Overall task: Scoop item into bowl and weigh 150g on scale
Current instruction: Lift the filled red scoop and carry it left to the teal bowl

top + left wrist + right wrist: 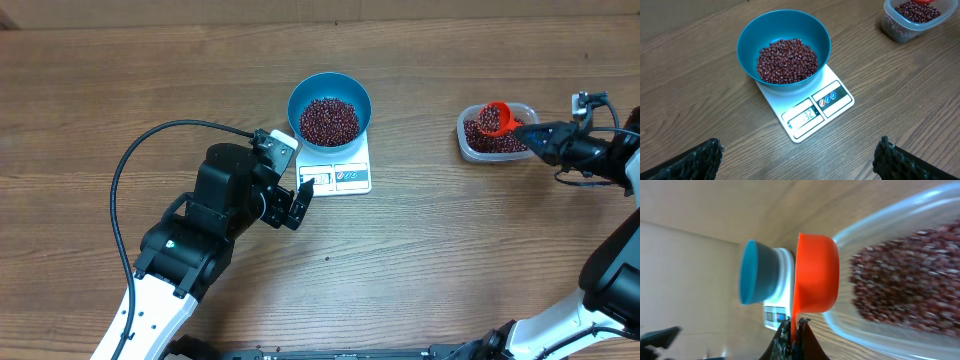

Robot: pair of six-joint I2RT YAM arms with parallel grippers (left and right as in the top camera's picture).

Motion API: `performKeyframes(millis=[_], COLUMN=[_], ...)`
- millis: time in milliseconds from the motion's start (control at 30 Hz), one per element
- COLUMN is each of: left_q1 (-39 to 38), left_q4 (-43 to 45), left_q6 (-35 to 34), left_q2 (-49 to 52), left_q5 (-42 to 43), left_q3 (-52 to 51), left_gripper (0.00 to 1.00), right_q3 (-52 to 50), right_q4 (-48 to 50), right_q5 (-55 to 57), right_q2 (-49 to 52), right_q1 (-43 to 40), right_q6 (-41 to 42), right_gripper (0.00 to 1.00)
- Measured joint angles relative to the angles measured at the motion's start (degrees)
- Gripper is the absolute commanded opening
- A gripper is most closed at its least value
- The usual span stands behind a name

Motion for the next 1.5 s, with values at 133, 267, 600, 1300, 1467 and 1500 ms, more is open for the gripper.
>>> performKeyframes(millis=[133, 267, 600, 1300, 1467, 1500], left_q1=[0.0, 0.0, 0.0, 0.0, 0.0, 0.0], left_q4=[0.0, 0.0, 0.0, 0.0, 0.0, 0.0], left_q6=[0.0, 0.0, 0.0, 0.0, 0.0, 0.0], left_q2=[0.0, 0.0, 0.0, 0.0, 0.0, 0.0], left_q5=[0.0, 0.0, 0.0, 0.0, 0.0, 0.0], left_q3=[0.0, 0.0, 0.0, 0.0, 0.0, 0.0], left_gripper=[1.00, 1.00, 1.00, 0.99, 0.99, 0.99], right_q3=[0.0, 0.0, 0.0, 0.0, 0.0, 0.0], right_q4=[-0.4, -0.8, -0.8, 8.3, 15.8, 17.9], right_q5=[-5.7, -9.6, -16.1, -17.5, -15.4, -14.9], right_q2=[0.0, 0.0, 0.0, 0.0, 0.0, 0.0], right_q1=[0.0, 0.5, 6.1, 21.4, 25.3, 26.0], right_q6=[0.0, 0.4, 1.7, 5.1, 11.7, 13.4], right_gripper=[0.04, 0.04, 0.04, 0.04, 0.04, 0.04])
